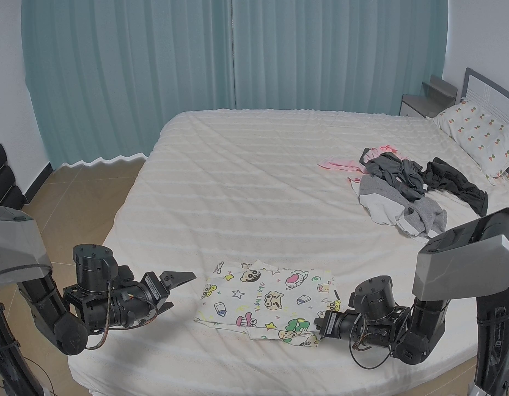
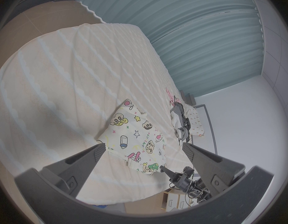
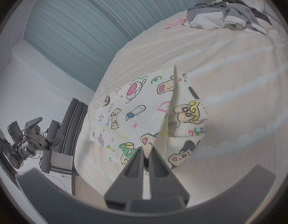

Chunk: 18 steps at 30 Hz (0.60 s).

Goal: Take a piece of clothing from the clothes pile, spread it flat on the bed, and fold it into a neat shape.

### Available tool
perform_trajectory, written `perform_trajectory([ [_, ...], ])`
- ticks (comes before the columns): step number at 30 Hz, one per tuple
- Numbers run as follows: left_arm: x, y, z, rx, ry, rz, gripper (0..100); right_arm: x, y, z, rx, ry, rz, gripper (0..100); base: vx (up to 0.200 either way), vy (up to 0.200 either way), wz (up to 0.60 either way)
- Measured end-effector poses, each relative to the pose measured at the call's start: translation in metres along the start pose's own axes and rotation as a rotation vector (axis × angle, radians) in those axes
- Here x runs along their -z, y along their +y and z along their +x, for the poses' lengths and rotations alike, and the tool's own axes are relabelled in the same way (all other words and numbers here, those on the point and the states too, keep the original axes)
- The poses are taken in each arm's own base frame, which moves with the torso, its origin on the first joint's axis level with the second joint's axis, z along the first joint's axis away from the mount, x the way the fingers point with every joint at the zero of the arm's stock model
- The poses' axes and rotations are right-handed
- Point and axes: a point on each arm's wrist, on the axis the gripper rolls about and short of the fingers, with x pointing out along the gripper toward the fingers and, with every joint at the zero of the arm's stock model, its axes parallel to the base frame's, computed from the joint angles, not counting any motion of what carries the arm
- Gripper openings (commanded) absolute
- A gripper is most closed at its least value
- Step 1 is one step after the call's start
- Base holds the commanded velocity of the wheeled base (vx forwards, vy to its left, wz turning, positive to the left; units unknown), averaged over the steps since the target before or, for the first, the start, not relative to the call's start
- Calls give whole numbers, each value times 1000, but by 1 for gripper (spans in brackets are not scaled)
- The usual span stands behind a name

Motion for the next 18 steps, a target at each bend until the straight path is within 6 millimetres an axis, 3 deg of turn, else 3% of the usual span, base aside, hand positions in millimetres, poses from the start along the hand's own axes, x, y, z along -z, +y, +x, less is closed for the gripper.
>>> perform_trajectory([
  [10, 0, 0, 0, 0, -1, 0, 100, 2, -8, -15, 22, 22, 6, 0, 0, 0, 0],
  [11, 0, 0, 0, 0, -1, 0, 100, 1, -9, -15, 25, 22, 8, 100, 0, 0, 0],
  [18, 0, 0, 0, -1, 0, 0, 100, -4, -16, -15, 25, 23, 14, 100, 0, 0, 0],
])
